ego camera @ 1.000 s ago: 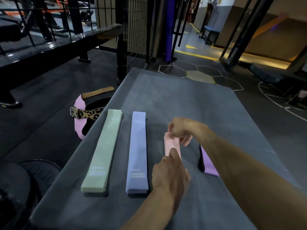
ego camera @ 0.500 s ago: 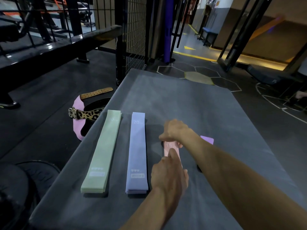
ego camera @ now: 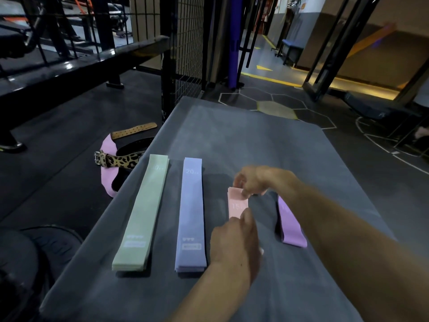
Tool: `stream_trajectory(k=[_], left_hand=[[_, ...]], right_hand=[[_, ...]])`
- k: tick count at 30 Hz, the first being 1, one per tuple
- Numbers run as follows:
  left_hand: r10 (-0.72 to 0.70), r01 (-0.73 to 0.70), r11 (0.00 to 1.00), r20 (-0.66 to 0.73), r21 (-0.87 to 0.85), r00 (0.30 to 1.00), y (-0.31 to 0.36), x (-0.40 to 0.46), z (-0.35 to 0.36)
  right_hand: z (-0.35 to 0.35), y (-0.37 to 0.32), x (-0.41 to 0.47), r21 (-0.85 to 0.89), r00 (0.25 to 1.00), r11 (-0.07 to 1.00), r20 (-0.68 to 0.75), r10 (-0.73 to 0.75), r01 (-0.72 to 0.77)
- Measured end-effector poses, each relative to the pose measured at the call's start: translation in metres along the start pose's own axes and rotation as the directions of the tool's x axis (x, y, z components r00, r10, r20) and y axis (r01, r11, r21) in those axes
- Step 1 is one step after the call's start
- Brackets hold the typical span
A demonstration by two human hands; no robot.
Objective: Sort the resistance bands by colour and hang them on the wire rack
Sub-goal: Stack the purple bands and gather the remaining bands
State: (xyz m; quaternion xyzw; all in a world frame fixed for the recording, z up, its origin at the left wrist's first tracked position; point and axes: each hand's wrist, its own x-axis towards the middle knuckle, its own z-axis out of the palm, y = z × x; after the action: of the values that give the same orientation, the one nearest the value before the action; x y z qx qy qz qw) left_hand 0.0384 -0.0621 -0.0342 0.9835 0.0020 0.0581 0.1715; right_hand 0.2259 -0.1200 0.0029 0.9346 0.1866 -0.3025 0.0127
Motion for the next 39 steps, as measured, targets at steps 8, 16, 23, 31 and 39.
stream_trajectory(k=[8, 16, 23, 31, 39], left_hand=[[0.088, -0.108, 0.979, 0.119, 0.174, 0.989, -0.009, 0.003, -0.007], [0.132, -0.151, 0.982, 0.157, 0.115, 0.979, -0.020, -0.001, -0.006], [0.174, -0.205, 0.964, 0.182, 0.168, 0.968, -0.020, 0.002, -0.011], [0.182, -0.205, 0.969, 0.158, 0.140, 0.970, -0.017, 0.001, -0.010], [0.218, -0.239, 0.961, 0.149, 0.141, 0.965, -0.019, 0.007, 0.014]], right_hand=[[0.006, 0.005, 0.019, 0.043, 1.000, 0.999, -0.025, -0.003, 0.004], [0.003, 0.008, 0.025, 0.200, 0.998, 0.980, 0.058, -0.004, -0.008], [0.005, 0.010, 0.015, 0.321, 0.997, 0.947, 0.072, -0.012, -0.012], [-0.011, 0.023, 0.003, 0.374, 0.999, 0.927, 0.032, -0.030, 0.016], [-0.005, 0.023, 0.011, 0.148, 0.997, 0.987, -0.029, 0.074, -0.069]])
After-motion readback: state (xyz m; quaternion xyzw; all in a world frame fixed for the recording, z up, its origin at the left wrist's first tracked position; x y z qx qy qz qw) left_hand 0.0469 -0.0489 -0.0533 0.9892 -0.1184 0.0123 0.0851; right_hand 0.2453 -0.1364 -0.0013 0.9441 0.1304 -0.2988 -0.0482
